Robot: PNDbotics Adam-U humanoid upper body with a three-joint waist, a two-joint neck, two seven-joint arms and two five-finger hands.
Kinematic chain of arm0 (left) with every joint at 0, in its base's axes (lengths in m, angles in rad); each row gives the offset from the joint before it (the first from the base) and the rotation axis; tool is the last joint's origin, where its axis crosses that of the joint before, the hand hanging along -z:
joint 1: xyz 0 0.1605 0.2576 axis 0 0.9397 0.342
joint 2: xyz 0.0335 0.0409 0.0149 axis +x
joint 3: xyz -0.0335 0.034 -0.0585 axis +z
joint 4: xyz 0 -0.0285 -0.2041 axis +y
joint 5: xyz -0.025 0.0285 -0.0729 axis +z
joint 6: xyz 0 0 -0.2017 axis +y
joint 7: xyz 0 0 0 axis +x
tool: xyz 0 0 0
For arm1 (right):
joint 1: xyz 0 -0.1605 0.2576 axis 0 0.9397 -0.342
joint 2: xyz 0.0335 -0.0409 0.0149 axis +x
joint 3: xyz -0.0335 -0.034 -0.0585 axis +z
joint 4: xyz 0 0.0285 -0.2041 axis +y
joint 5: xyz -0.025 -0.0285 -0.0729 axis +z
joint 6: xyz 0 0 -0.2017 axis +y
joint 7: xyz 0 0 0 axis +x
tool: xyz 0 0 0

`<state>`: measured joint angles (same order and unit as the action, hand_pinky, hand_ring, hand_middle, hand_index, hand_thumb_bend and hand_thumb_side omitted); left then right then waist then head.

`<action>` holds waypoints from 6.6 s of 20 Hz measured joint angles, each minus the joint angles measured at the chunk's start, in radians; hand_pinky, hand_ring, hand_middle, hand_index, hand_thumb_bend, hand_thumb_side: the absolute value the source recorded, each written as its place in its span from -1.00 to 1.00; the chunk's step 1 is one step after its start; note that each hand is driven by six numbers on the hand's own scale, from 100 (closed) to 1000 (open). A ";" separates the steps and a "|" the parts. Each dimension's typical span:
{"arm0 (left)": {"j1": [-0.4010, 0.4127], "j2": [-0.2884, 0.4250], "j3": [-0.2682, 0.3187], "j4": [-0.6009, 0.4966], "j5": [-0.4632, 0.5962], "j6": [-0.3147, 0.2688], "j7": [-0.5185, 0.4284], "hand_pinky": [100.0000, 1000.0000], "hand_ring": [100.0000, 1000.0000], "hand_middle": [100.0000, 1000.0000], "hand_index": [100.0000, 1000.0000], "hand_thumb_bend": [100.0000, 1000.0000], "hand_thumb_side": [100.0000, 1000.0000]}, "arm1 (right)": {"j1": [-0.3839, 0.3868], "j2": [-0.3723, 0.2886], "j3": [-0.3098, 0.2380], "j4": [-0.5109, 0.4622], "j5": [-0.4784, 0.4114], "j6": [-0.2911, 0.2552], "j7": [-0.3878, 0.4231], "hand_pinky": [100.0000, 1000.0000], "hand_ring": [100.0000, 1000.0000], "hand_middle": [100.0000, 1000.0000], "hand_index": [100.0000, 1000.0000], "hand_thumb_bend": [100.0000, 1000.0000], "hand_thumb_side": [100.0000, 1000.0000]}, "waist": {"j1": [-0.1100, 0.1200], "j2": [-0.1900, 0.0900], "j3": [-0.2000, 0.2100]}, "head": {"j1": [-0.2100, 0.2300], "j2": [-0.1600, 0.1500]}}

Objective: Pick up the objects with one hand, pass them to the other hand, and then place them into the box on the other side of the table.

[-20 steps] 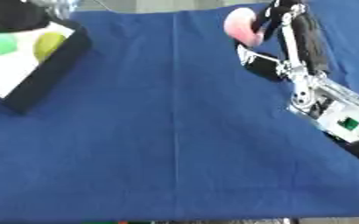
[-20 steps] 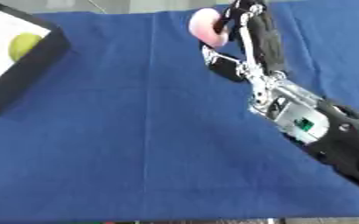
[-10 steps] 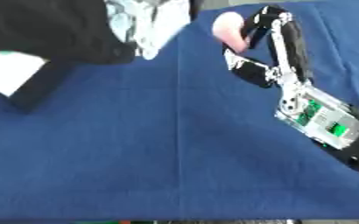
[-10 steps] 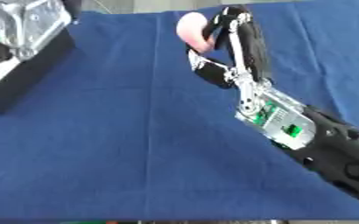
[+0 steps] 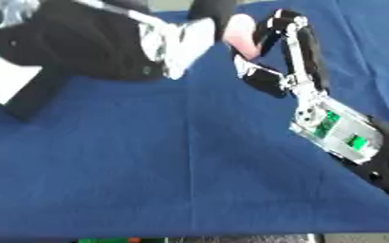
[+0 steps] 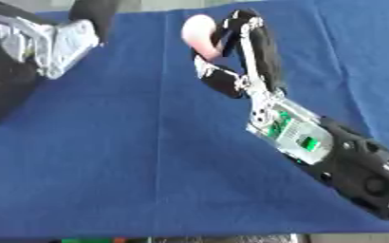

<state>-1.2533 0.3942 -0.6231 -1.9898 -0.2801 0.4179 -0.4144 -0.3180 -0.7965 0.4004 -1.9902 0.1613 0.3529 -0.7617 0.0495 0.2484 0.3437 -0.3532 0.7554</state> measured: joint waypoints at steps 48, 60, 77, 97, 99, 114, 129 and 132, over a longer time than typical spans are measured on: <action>0.075 -0.118 -0.101 0.228 -0.507 0.075 -0.253 0.73 0.62 0.56 0.79 -1.00 -0.09 | -0.047 0.079 0.131 0.000 0.126 -0.028 -0.028 1.00 -0.42 -0.07 -0.32 -0.50 -1.00 | -0.006 0.034 -0.044 | 0.105 -0.002; 0.084 -0.153 -0.101 0.317 -0.508 0.098 -0.227 0.74 0.58 0.47 0.68 -1.00 1.00 | -0.052 0.084 0.143 0.000 0.143 -0.032 -0.032 1.00 -0.42 -0.08 -0.32 -0.48 -1.00 | -0.005 0.036 -0.053 | 0.105 -0.005; 0.091 -0.177 -0.103 0.371 -0.493 0.088 -0.237 0.80 0.60 0.47 0.68 -0.87 0.90 | -0.061 0.087 0.155 0.000 0.155 -0.033 -0.033 1.00 -0.40 -0.05 -0.32 -0.62 -1.00 | -0.004 0.042 -0.060 | 0.105 -0.005; 0.093 -0.205 -0.114 0.405 -0.584 0.030 -0.243 0.80 0.63 0.49 0.73 -0.53 0.74 | -0.069 0.087 0.168 0.000 0.165 -0.036 -0.036 1.00 -0.40 -0.05 -0.33 -0.67 -1.00 | -0.003 0.043 -0.061 | 0.107 -0.005; 0.093 -0.212 -0.114 0.416 -0.607 0.023 -0.235 0.80 0.63 0.49 0.73 -0.47 0.66 | -0.070 0.087 0.173 0.001 0.172 -0.035 -0.036 1.00 -0.40 -0.05 -0.33 -0.67 -1.00 | -0.002 0.043 -0.063 | 0.109 -0.005; 0.102 -0.247 -0.114 0.470 -0.689 -0.003 -0.166 0.74 0.57 0.40 0.64 -0.62 0.38 | -0.078 0.087 0.189 0.009 0.192 -0.034 -0.034 1.00 -0.40 -0.05 -0.33 -0.68 -1.00 | -0.001 0.049 -0.073 | 0.111 -0.005; 0.110 -0.265 -0.118 0.490 -0.632 0.034 -0.087 0.62 0.32 0.00 0.26 -1.00 -0.52 | -0.083 0.089 0.207 0.018 0.196 -0.032 -0.032 1.00 -0.41 -0.05 -0.34 -0.69 -1.00 | -0.001 0.053 -0.082 | 0.114 -0.005; 0.110 -0.265 -0.118 0.494 -0.611 0.053 -0.071 0.58 0.23 -0.10 0.15 -1.00 -0.56 | -0.082 0.089 0.211 0.018 0.196 -0.031 -0.031 1.00 -0.41 -0.05 -0.34 -0.69 -1.00 | -0.001 0.054 -0.082 | 0.114 -0.005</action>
<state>-1.1437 0.1296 -0.7412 -1.4959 -0.8910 0.4705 -0.4853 -0.4003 -0.7079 0.6114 -1.9721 0.3575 0.3215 -0.7932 0.0487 0.3022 0.2614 -0.2391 0.7505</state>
